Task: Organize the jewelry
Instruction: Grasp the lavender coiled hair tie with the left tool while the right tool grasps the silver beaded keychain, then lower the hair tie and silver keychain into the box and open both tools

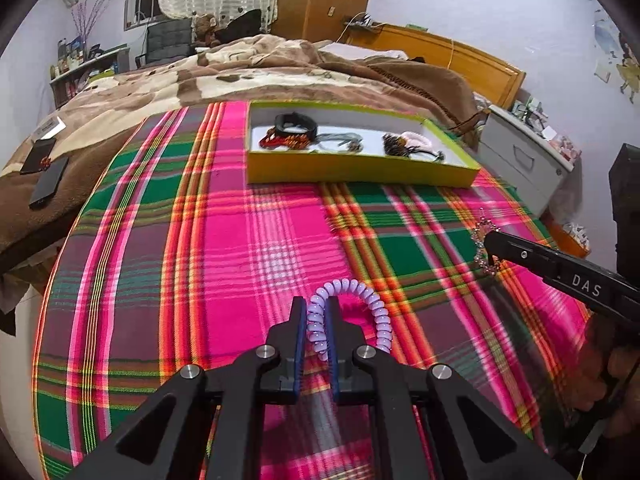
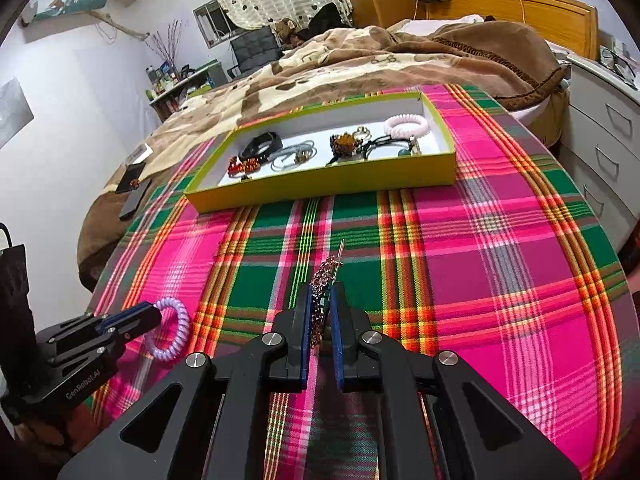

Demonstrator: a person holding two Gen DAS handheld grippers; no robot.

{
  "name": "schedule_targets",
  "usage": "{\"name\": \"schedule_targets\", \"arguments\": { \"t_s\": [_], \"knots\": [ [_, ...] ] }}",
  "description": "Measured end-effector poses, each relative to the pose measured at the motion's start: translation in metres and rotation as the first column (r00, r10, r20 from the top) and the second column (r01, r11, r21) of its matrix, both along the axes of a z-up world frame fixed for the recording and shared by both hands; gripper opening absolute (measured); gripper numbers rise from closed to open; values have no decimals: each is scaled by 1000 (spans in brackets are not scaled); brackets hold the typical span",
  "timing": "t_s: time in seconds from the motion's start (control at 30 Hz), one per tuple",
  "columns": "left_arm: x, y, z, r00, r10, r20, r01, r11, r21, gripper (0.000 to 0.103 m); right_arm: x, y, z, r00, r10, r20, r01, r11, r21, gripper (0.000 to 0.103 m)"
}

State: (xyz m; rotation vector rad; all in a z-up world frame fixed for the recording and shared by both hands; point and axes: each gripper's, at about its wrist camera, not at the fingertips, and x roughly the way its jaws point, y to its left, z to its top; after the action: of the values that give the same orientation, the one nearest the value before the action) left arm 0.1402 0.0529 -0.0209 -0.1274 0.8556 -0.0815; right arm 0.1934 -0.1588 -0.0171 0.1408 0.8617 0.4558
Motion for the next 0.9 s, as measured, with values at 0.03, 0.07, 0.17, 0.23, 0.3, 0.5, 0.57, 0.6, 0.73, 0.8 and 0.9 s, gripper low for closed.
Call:
{"name": "schedule_targets", "arguments": {
  "t_s": [0.03,0.07,0.17,0.23,0.3,0.5,0.57,0.6,0.73,0.8,0.9],
  "knots": [
    [0,-1,2,1000,-5,8,5,1000,0,9,0,-1,2,1000,0,5,0,1000,4,9],
    [0,-3,5,1000,-9,18,9,1000,1,9,0,-2,4,1000,0,10,0,1000,6,9],
    [3,-6,13,999,-21,42,21,1000,3,9,1,-4,10,1000,-2,23,2,1000,11,9],
    [6,-8,19,998,-29,59,29,1000,7,9,3,-6,13,1000,-1,27,1,1000,15,9],
    [12,-11,26,996,-39,82,38,999,15,9,5,-7,17,999,1,34,-2,1000,14,9],
    [32,-15,42,990,-59,130,55,998,31,9,17,-6,30,998,9,66,-9,1000,8,9],
    [42,-16,46,988,-63,138,59,998,34,9,23,-5,34,997,11,75,-12,1000,8,9],
    [47,-17,48,987,-67,143,63,997,37,9,26,-5,35,997,11,77,-12,1000,9,9],
    [68,-15,56,984,-73,164,65,997,49,9,42,-3,41,996,15,91,-15,1000,2,9],
    [79,-15,58,983,-73,169,64,996,54,9,50,-2,43,995,17,97,-17,1000,3,9],
    [95,-13,59,982,-72,175,62,996,64,9,66,1,45,995,16,102,-16,1000,2,9]
  ]
}}
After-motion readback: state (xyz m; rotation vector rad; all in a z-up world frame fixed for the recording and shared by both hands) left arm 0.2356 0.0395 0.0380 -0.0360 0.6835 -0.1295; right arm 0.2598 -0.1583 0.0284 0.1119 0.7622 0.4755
